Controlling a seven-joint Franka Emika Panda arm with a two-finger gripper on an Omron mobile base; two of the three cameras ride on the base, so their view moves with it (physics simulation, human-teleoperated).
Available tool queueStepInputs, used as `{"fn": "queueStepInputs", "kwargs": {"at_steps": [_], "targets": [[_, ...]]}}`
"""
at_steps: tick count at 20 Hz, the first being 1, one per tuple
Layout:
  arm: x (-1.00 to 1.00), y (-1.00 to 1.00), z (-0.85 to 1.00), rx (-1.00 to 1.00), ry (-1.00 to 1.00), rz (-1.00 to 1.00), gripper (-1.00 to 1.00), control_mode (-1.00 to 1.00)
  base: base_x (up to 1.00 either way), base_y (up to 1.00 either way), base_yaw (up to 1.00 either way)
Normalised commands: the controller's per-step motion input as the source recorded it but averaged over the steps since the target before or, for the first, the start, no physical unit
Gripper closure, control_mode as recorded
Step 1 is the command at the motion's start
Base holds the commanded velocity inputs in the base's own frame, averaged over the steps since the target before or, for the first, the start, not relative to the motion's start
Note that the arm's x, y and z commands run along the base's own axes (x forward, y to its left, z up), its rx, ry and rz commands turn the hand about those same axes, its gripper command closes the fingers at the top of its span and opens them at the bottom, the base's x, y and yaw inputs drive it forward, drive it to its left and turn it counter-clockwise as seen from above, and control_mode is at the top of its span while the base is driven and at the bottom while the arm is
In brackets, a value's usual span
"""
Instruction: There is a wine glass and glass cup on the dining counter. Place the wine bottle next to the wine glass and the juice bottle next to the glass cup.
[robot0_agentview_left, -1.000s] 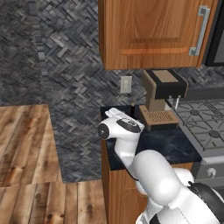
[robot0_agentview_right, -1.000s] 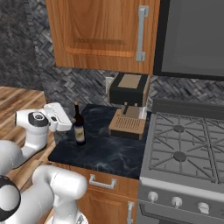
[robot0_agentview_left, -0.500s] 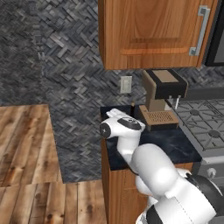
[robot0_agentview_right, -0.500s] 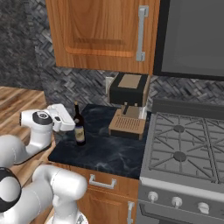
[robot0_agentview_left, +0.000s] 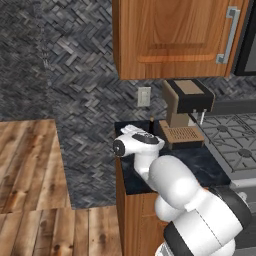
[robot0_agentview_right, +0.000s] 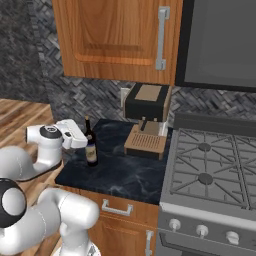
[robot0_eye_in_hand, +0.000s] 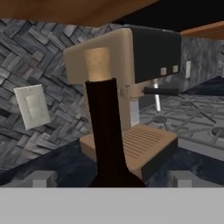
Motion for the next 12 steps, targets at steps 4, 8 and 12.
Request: {"fn": "queueStepInputs", "kwargs": {"at_steps": [4, 8, 12], "targets": [[0.03, 0.0, -0.05, -0.06, 0.0, 0.02, -1.0, -1.0, 0.0, 0.0, 0.0], [0.01, 0.0, -0.05, -0.06, 0.0, 0.02, -1.0, -1.0, 0.0, 0.0, 0.0], [0.0, -0.04, -0.06, -0.06, 0.0, 0.03, -1.0, -1.0, 0.0, 0.0, 0.0]]}}
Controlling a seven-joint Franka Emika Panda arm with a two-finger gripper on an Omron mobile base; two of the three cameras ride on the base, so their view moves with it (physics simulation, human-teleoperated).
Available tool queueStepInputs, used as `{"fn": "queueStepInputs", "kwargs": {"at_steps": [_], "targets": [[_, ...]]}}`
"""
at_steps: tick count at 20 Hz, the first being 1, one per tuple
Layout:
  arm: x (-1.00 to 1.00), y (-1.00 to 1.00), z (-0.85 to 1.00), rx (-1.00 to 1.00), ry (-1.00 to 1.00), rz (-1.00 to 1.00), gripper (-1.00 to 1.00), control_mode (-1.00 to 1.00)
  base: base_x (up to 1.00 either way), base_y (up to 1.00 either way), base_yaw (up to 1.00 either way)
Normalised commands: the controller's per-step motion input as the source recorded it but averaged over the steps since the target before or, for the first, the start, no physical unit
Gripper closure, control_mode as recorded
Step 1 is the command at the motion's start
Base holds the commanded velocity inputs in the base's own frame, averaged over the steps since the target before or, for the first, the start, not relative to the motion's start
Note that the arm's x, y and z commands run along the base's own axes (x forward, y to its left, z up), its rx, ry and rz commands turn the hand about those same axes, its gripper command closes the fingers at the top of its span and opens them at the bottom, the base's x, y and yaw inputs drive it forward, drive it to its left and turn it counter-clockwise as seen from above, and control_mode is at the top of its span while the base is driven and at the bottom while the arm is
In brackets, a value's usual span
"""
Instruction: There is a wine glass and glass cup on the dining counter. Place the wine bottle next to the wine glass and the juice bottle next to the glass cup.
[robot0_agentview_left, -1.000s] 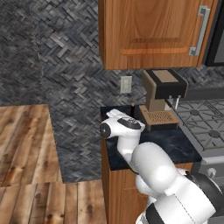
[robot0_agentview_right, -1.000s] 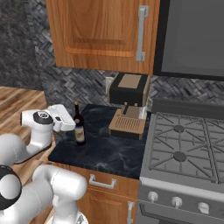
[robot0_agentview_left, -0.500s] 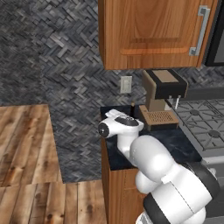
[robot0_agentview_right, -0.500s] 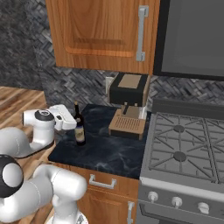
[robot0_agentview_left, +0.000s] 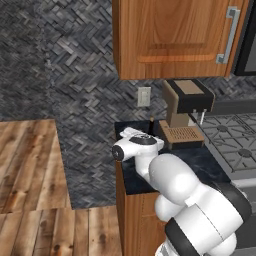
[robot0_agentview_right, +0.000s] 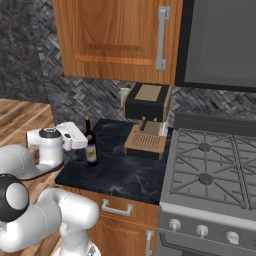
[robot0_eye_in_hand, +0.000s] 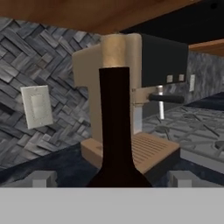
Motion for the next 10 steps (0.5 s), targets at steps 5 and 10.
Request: {"fn": "queueStepInputs", "kwargs": {"at_steps": [5, 10], "targets": [[0.04, -0.04, -0.05, -0.02, 0.0, 0.03, -1.0, -1.0, 0.0, 0.0, 0.0], [0.02, -0.02, -0.05, 0.0, 0.02, 0.04, -1.0, -1.0, 0.0, 0.0, 0.0]]}}
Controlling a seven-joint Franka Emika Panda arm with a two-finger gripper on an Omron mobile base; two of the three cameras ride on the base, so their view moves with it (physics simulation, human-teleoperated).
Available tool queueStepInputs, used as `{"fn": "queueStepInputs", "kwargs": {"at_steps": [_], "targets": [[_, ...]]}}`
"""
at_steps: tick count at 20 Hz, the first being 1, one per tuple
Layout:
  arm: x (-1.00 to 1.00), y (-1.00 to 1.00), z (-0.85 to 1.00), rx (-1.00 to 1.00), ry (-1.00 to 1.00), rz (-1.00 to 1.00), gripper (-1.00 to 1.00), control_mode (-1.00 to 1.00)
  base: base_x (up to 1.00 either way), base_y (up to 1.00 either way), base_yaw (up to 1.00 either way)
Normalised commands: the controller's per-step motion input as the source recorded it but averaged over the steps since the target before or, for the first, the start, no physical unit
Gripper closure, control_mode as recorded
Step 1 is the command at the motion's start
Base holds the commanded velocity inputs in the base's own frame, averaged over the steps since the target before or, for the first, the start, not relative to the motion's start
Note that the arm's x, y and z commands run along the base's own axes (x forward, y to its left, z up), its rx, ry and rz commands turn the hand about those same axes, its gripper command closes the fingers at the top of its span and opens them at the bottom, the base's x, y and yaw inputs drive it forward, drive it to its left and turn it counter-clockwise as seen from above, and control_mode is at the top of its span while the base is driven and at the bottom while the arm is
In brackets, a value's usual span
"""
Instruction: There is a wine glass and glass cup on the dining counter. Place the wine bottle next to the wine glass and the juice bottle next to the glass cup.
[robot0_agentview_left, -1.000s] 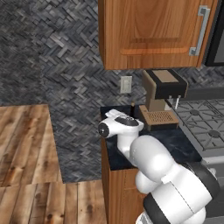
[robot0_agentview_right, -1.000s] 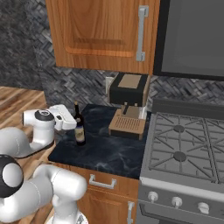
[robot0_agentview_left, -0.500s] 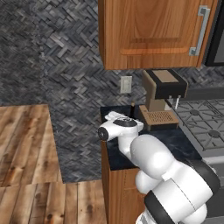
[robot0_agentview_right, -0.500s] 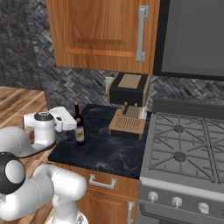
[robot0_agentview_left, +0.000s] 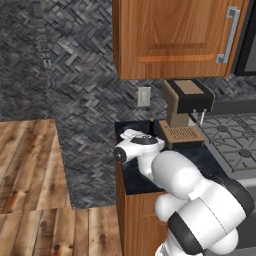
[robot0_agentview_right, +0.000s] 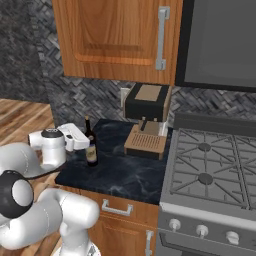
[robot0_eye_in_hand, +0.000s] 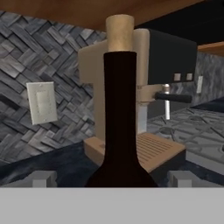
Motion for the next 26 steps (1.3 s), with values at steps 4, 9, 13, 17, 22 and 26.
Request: {"fn": "queueStepInputs", "kwargs": {"at_steps": [4, 9, 13, 17, 22, 26], "targets": [[0.02, -0.04, -0.02, 0.0, 0.0, 0.04, -1.0, -1.0, 0.0, 0.0, 0.0], [0.05, -0.03, -0.04, 0.0, 0.01, 0.04, -1.0, -1.0, 0.0, 0.0, 0.0], [0.04, -0.06, -0.02, 0.0, 0.01, 0.04, -1.0, -1.0, 0.0, 0.0, 0.0], [0.05, -0.1, -0.02, 0.0, 0.02, 0.04, -1.0, -1.0, 0.0, 0.0, 0.0], [0.11, -0.1, -0.02, 0.0, 0.03, 0.04, -1.0, -1.0, 0.0, 0.0, 0.0], [0.12, -0.09, -0.03, 0.0, 0.03, 0.04, -1.0, -1.0, 0.0, 0.0, 0.0]]}}
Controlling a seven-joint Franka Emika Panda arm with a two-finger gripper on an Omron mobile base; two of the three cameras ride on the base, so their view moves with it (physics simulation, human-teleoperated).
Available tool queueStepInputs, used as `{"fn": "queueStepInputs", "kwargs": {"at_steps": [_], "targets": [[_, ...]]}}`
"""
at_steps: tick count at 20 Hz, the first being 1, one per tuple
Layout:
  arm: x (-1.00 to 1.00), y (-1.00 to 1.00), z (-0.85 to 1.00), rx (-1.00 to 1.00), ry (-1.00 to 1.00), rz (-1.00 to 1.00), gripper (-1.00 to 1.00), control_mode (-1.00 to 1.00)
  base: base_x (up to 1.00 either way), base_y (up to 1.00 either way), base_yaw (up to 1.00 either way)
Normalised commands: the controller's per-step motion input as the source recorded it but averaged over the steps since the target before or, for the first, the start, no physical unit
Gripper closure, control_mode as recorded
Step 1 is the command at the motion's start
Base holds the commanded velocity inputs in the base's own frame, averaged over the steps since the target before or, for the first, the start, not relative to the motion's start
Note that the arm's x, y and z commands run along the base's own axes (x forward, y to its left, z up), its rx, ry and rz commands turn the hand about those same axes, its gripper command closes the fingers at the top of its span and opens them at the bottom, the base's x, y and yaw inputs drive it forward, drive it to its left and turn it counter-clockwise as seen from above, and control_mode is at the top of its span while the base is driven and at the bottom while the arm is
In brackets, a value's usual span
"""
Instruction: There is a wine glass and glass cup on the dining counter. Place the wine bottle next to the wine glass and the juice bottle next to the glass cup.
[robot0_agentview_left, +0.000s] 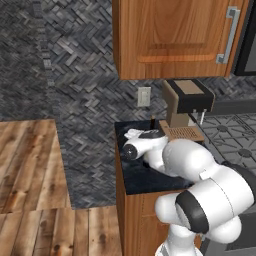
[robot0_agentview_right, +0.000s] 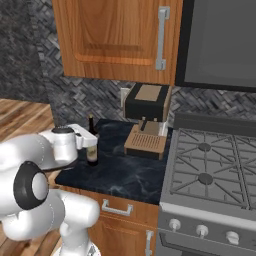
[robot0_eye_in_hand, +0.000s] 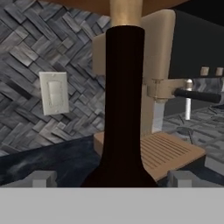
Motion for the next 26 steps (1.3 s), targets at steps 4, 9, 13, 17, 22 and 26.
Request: {"fn": "queueStepInputs", "kwargs": {"at_steps": [4, 9, 13, 17, 22, 26], "targets": [[0.12, -0.07, -0.04, 0.0, 0.05, 0.05, -1.0, -1.0, 0.0, 0.0, 0.0], [0.03, -0.01, -0.06, -0.01, 0.05, 0.06, 1.0, -1.0, 0.0, 0.0, 0.0], [-0.02, 0.0, 0.0, -0.03, 0.0, 0.07, 1.0, -1.0, 0.0, 0.0, 0.0], [-0.05, 0.0, 0.01, 0.0, 0.0, 0.05, 1.0, -1.0, 0.0, 0.0, 0.0], [-0.19, 0.13, 0.08, 0.0, 0.0, 0.02, 1.0, -1.0, 0.0, 0.0, 0.0], [-0.31, 0.27, 0.23, 0.0, 0.0, 0.0, 1.0, -1.0, 0.0, 0.0, 0.0]]}}
